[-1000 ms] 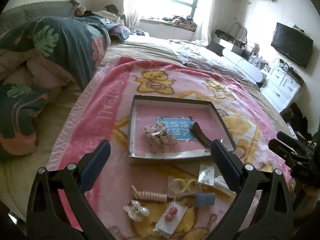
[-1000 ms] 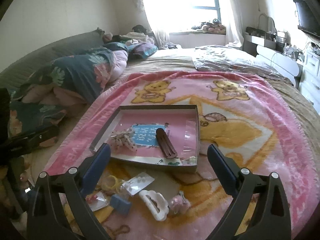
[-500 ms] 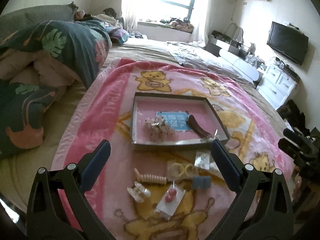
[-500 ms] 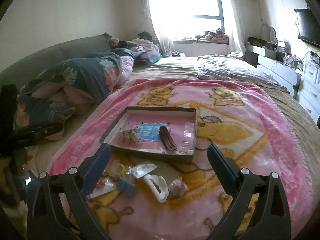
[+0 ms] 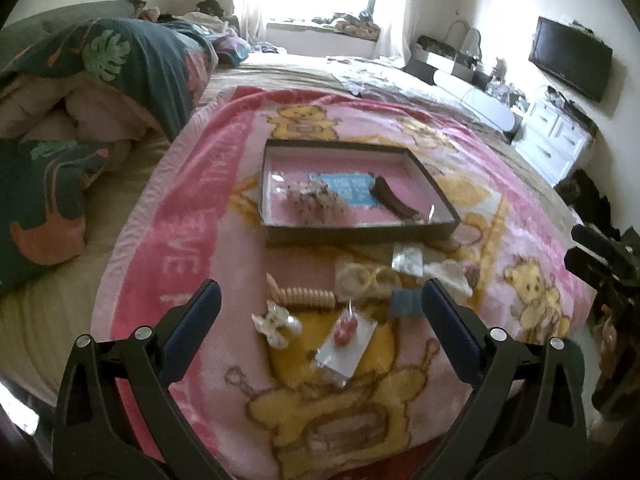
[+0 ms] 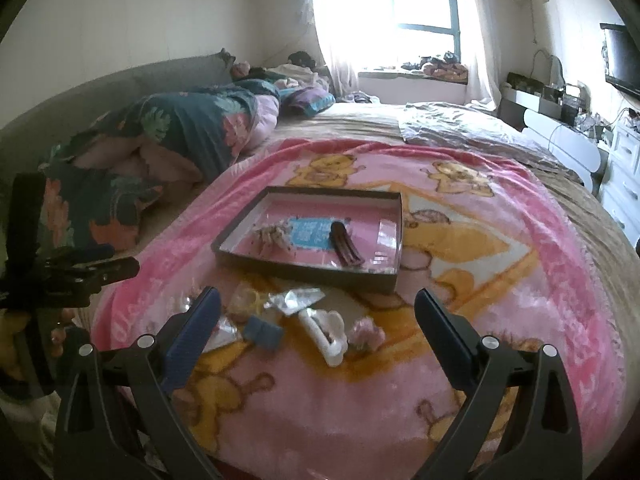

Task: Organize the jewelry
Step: 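Reach left tool to the red bead earring card while right tool reaches the white claw clip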

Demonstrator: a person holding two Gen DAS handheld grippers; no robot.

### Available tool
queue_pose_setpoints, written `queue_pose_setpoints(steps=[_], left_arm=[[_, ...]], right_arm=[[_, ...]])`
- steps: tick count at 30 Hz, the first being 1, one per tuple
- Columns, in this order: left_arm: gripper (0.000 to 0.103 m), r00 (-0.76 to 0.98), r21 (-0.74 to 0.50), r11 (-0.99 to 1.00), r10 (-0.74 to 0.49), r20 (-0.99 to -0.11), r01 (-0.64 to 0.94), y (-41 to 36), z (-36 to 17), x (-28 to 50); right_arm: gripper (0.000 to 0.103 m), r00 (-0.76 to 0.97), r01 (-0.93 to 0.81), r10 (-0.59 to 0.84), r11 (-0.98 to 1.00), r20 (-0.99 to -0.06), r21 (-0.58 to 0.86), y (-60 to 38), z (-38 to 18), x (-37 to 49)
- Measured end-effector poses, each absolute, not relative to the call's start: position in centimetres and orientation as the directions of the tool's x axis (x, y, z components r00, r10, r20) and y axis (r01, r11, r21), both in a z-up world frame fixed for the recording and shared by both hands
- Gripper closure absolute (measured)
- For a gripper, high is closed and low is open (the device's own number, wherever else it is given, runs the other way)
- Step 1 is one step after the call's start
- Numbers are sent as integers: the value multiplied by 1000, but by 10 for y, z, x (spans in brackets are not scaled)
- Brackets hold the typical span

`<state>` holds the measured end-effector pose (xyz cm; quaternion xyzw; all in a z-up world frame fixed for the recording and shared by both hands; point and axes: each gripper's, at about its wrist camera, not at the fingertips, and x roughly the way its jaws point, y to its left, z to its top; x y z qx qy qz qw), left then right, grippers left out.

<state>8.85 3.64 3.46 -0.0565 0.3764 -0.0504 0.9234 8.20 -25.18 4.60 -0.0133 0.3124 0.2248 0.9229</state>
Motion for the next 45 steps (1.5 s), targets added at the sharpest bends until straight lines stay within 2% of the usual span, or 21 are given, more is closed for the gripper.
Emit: queue_pose_setpoints(steps=[12,22,25,29,34,41,45], left_arm=[[9,620,-106,985,-169,-766,137,15,-16,69],[10,573,-120,977,-202,-794,179,8,-46,68],[15,563,-111,975,-203,-801,194,4,-55,74],[25,561,-90,973,-198,-804,214,1,-64,88],[34,540,-69,967,-195,-819,246,-6,-73,109],[36,519,-39,959,-186,-834,281,-18,-85,129],[44,524,-22,957,-178,-833,290,-22,-87,136]], right_arm=[[6,637,-442,387,892,-667,96,-249,4,68],[6,569,-459,390,881,-724,113,-247,-31,67],[7,542,-460,404,877,-737,143,-244,-42,74],[17,520,-463,402,874,-754,146,-239,-53,84],[24,514,-451,382,882,-768,137,-235,-63,101],[39,501,-454,376,881,-780,132,-229,-73,126],[42,500,-451,364,884,-786,122,-225,-77,140]])
